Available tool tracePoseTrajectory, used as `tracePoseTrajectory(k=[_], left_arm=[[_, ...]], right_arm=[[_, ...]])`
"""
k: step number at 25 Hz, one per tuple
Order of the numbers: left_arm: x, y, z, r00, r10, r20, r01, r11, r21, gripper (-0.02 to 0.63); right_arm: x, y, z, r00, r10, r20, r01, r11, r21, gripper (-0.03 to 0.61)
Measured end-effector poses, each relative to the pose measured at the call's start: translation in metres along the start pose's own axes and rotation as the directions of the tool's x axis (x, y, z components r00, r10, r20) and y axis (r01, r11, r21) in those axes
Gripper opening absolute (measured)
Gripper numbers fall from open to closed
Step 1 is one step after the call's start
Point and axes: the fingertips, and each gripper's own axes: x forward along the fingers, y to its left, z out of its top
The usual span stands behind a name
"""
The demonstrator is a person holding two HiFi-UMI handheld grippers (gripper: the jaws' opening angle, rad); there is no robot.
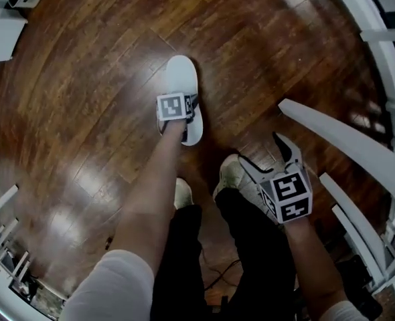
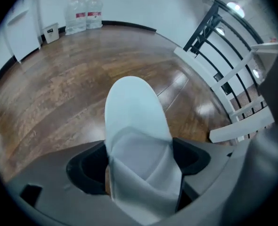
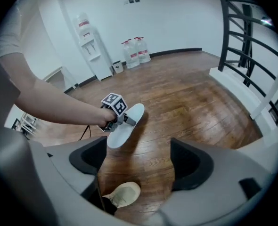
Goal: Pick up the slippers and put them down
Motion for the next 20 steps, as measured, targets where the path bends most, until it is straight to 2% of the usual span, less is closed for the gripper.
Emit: tracePoseTrajectory(k=[4, 7, 9, 12, 14, 18, 20], left_arm=[[0.058, 0.036, -0.028, 0.993, 0.072, -0.097, -0.073, 0.997, -0.001, 0.423], [0.067, 0.037, -0.034, 0.993, 0.052, -0.108, -0.051, 0.999, 0.009, 0.436], [0.048, 0.027, -0.028, 0.996, 0.019, -0.085, -0.018, 1.0, 0.016, 0.445], [-0.019, -0.001, -0.029, 0.996, -0.04, -0.08, 0.044, 0.998, 0.043, 0.433], [-0.087, -0.006, -0.034, 0.993, 0.002, -0.118, 0.01, 0.995, 0.097, 0.43], [-0.227, -0.05, -0.02, 0.992, -0.077, -0.099, 0.091, 0.985, 0.149, 0.425], [-0.301, -0.07, -0.006, 0.994, -0.085, -0.07, 0.097, 0.975, 0.198, 0.423]], right_arm=[[0.041, -0.02, -0.004, 1.0, -0.001, -0.005, 0.001, 1.0, -0.02, 0.422], [0.051, -0.015, 0.001, 1.0, 0.002, -0.004, -0.002, 1.0, -0.013, 0.422], [0.048, -0.008, 0.005, 1.0, 0.006, -0.013, -0.006, 1.0, 0.0, 0.422], [0.018, 0.012, 0.014, 0.999, 0.017, -0.034, -0.015, 0.998, 0.059, 0.423], [-0.018, 0.032, 0.032, 0.999, 0.024, -0.044, -0.022, 0.998, 0.061, 0.423], [-0.113, 0.072, 0.081, 0.999, 0.015, -0.041, -0.013, 0.999, 0.047, 0.431], [-0.168, 0.091, 0.102, 0.999, -0.002, -0.033, 0.004, 0.999, 0.054, 0.431]])
